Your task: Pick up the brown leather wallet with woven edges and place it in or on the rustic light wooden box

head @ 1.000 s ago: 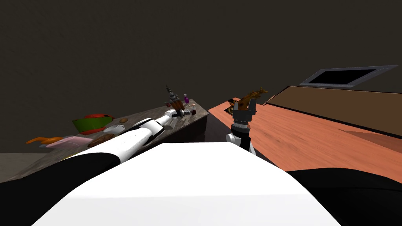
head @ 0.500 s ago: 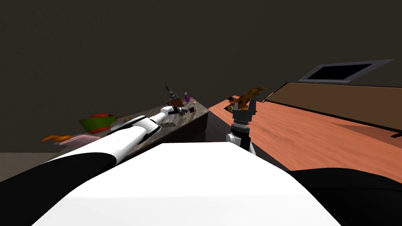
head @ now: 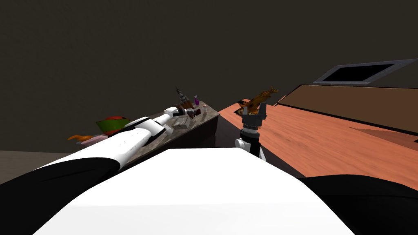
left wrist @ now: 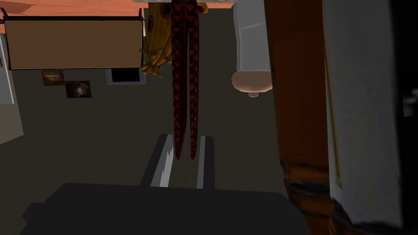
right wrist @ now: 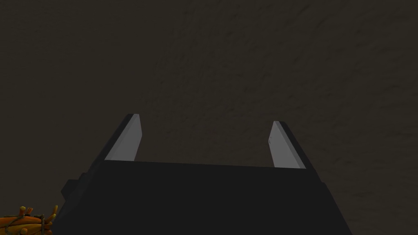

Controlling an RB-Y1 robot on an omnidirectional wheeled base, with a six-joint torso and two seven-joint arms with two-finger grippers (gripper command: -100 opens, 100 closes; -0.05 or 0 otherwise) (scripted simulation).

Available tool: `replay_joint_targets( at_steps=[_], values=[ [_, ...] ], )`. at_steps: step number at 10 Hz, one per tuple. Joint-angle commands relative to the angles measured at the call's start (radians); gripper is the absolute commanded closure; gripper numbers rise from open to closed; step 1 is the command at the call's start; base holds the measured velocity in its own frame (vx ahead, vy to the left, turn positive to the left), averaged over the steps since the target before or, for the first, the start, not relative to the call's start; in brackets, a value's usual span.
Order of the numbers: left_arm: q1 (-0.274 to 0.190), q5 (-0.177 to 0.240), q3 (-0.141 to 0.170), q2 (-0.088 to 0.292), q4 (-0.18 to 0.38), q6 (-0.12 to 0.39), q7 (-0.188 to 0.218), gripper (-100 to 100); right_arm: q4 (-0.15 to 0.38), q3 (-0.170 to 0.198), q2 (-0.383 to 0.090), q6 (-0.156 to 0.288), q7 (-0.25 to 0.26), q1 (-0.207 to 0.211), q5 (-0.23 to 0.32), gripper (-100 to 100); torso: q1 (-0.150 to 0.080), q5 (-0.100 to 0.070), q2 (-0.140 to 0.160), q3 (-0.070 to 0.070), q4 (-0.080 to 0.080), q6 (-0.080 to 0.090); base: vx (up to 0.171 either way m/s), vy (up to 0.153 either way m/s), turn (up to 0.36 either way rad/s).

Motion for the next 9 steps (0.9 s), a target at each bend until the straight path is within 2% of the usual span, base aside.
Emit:
replay_joint_targets(
  at_steps=[1,2,3,6,7,9],
  values=[
    [-0.003,0.001,-0.003,0.034,-0.025,-0.017,0.022,100,0.000,0.000,0.000,0.000,0.000,0.000,0.000,0,0.000,0.000,0.000,0.000,0.000,0.000,-0.096,0.168,0.043],
    [-0.003,0.001,-0.003,0.034,-0.025,-0.017,0.022,100,0.000,0.000,0.000,0.000,0.000,0.000,0.000,0,0.001,0.000,-0.001,0.000,0.000,0.000,-0.046,0.096,0.025],
    [-0.019,0.000,-0.008,0.056,-0.034,-0.043,0.042,100,0.000,0.000,0.000,0.000,0.000,0.000,0.000,0,-0.003,0.000,-0.003,-0.002,-0.001,0.001,-0.068,0.114,0.080],
    [-0.034,-0.002,-0.014,0.082,-0.051,-0.088,0.067,100,0.000,0.000,0.000,0.000,0.000,0.000,0.000,0,-0.003,0.000,-0.003,-0.002,-0.001,0.001,-0.060,0.128,0.086],
    [-0.039,-0.004,-0.016,0.094,-0.063,-0.119,0.079,100,0.000,0.000,0.000,0.000,0.000,0.000,0.000,0,-0.001,0.000,-0.004,-0.002,-0.001,0.001,0.000,0.183,0.175],
    [-0.041,-0.006,-0.018,0.102,-0.076,-0.149,0.088,100,0.000,0.000,0.000,0.000,0.000,0.000,0.000,0,0.002,0.001,-0.008,-0.005,-0.002,0.001,0.021,0.140,0.131]
  ],
)
